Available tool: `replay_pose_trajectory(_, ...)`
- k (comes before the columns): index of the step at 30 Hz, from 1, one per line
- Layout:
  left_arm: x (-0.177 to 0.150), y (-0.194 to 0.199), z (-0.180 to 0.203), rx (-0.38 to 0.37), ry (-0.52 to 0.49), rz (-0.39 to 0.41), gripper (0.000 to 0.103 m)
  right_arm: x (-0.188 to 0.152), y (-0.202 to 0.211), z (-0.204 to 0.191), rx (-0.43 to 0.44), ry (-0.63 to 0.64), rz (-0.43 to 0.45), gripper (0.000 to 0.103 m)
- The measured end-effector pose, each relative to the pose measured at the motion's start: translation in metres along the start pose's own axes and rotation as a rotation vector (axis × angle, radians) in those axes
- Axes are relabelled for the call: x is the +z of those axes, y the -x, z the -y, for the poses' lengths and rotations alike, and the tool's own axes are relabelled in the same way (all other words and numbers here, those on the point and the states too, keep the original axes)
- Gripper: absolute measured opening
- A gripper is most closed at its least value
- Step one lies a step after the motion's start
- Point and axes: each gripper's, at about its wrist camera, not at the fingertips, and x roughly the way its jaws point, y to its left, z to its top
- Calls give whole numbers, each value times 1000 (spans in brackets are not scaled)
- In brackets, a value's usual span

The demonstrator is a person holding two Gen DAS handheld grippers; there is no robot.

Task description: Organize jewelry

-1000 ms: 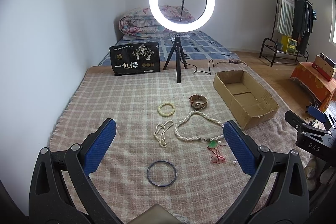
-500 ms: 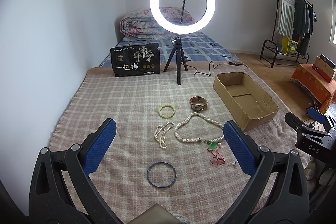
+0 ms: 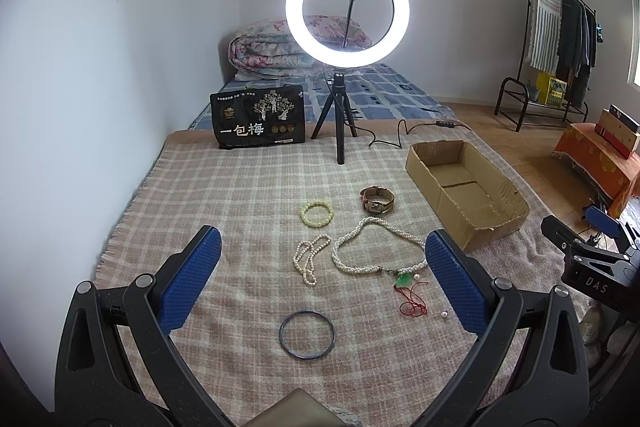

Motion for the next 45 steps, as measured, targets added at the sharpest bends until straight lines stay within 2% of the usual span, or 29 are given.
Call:
replay_pose_trajectory(32,-2,1,-2,10,4,1,103,-4,-3,-2,10,1,-10,103)
replay_pose_trajectory(39,7,-11,-27,70,34,-3,103,-5,-9,0,28,8,-24,103)
replay_pose_trajectory(45,15,-31,-56,97,38,-43,103,-7,-22,0,64,9,-46,103)
